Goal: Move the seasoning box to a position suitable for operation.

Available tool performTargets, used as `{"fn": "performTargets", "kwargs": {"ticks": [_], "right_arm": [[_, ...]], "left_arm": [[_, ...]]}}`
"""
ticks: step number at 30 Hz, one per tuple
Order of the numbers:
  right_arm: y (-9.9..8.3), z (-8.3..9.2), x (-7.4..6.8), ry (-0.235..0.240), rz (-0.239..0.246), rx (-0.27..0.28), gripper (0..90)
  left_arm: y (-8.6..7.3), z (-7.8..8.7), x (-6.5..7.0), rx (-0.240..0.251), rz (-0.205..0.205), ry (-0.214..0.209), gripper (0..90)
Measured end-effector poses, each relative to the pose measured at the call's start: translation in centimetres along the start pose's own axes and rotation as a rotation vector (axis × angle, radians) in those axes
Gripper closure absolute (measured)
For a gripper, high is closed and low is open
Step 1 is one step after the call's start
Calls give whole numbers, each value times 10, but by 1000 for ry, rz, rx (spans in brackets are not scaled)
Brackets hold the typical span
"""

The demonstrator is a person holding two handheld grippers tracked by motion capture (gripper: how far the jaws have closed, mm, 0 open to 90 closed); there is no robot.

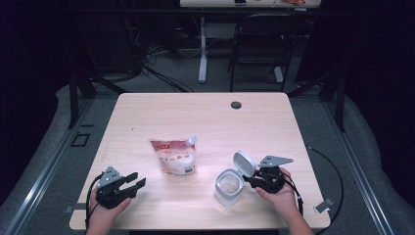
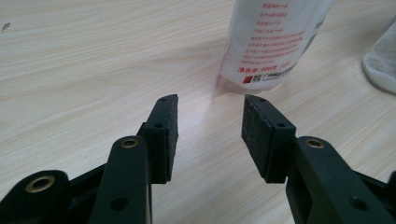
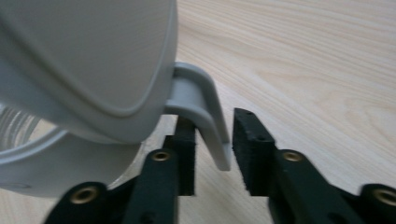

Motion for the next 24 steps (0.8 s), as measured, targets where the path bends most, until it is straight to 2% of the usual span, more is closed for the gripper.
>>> {"fn": "performTargets", "kwargs": {"ticks": [10,16,23,24], "right_arm": [[3,-3,0,-38,54,-14,789],[5,-6,6,-61,46,-16,806],[9,-8,9,-93,55,10,798],[10,-8,10,-98,64,1,799]], "left_arm": [[0,1,0,1,-2,-1,563],[-1,0,2,-3,-6,-1,563],[-1,-1,1,-7,-8,-1,563],[-1,-1,1,-6,-8,-2,564]]}}
Point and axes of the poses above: each handheld gripper's, and its own axes: z roughly backward along the jaws, y roughly out of its top, x roughly to its right, the point moved 3 cm from there along -z, roughly forward along the jaws, and after that the axes turned 13 degrees about y, right-handed, at the moved point
